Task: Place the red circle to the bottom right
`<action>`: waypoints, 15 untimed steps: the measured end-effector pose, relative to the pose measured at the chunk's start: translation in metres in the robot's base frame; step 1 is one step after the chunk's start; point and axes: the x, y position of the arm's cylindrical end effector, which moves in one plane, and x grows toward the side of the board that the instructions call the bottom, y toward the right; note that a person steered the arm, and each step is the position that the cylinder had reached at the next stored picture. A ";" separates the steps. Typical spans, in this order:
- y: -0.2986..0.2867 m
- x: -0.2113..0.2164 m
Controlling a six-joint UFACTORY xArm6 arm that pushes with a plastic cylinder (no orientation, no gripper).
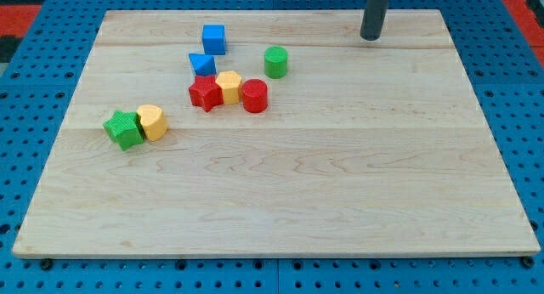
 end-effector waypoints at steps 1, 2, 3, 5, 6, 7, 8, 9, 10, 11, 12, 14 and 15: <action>0.000 0.000; -0.011 0.019; -0.013 0.079; -0.054 0.151; -0.048 0.165; -0.047 0.165; -0.046 0.167; -0.046 0.168; -0.046 0.168; -0.046 0.157; -0.046 0.143; -0.062 0.123; -0.064 0.118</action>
